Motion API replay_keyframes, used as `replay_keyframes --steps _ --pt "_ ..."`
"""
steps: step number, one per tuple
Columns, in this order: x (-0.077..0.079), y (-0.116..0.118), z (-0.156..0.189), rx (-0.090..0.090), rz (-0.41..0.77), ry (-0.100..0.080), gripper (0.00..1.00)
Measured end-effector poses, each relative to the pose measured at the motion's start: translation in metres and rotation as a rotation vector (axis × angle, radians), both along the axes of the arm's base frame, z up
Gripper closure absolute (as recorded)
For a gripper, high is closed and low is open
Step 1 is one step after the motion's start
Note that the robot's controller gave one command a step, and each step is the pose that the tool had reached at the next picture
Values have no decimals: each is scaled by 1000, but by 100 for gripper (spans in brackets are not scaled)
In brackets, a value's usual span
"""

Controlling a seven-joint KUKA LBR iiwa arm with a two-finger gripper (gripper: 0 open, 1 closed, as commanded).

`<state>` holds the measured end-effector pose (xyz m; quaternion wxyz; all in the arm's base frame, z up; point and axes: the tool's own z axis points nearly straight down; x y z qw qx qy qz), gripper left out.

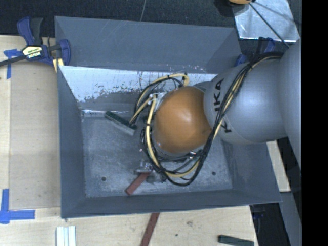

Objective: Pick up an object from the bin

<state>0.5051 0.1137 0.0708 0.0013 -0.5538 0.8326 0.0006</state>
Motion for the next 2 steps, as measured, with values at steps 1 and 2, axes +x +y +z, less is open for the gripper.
replay_keyframes --steps 1,2 --pt "7 26 128 0 25 0 100" --pt "7 26 128 -1 25 1 100"
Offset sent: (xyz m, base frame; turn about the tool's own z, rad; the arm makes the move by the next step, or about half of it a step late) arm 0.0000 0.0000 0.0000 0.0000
